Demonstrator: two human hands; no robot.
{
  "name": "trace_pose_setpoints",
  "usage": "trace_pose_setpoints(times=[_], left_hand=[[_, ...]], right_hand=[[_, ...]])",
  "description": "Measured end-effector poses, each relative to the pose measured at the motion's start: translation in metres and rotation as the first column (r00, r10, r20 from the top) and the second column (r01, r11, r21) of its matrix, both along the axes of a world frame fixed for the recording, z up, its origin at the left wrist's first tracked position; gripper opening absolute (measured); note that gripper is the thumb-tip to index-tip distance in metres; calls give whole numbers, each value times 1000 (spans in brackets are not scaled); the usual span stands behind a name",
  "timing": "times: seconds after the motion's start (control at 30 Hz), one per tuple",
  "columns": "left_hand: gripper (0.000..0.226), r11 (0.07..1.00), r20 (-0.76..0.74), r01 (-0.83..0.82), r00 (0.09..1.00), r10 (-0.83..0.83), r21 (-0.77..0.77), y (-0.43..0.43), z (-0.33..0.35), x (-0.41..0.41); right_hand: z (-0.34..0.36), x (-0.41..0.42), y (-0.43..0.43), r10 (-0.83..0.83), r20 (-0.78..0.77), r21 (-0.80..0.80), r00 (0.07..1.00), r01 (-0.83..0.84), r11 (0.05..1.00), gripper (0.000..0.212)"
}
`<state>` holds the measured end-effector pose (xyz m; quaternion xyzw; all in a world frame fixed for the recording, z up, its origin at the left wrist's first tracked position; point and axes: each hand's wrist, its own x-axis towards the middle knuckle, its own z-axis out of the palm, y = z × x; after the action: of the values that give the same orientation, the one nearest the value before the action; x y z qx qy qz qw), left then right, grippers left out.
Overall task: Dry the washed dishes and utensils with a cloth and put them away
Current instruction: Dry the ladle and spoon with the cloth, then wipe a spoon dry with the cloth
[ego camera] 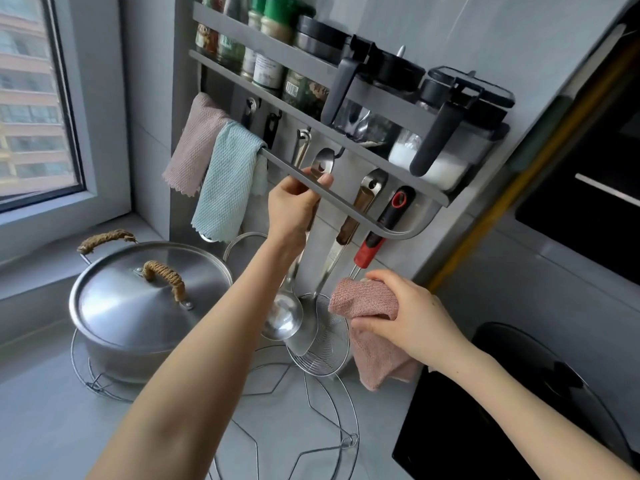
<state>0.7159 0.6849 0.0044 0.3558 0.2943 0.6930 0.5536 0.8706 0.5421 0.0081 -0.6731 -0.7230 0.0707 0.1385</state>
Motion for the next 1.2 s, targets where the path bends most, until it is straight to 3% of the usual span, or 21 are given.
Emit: trace_pose_setpoints(times=[0.43,0.57,0.67,0.77,0.87,0.93,1.2], left_hand=[[25,996,-123,-3,992,14,86,20,6,12],[11,996,-169,-20,985,35,87,21,3,13],[22,994,-236,4,972,23,111,19,4,14],[17,999,-270,1,963,8,34,18,-1,13],[26,999,-256,-42,966,35,-21,7,-14,4],[36,996,-325,-88,943,73,-31,-6,-23,-9],[16,912,-479,-402,819,315,-88,-111,-42,-93]], right_hand=[[-5,3,8,5,34,-13,999,-4,1000,67],[-4,3,8,3,44,-14,999,-2,1000,67],[-4,2,5,8,46,-25,999,-7,1000,66],[-2,0,0,19,28,-21,999,-18,1000,68],[1,-4,-6,50,6,-21,999,-50,999,68],[1,-7,-12,82,-24,-4,996,-82,997,66],[-20,-48,-28,329,-262,42,907,-330,943,55]])
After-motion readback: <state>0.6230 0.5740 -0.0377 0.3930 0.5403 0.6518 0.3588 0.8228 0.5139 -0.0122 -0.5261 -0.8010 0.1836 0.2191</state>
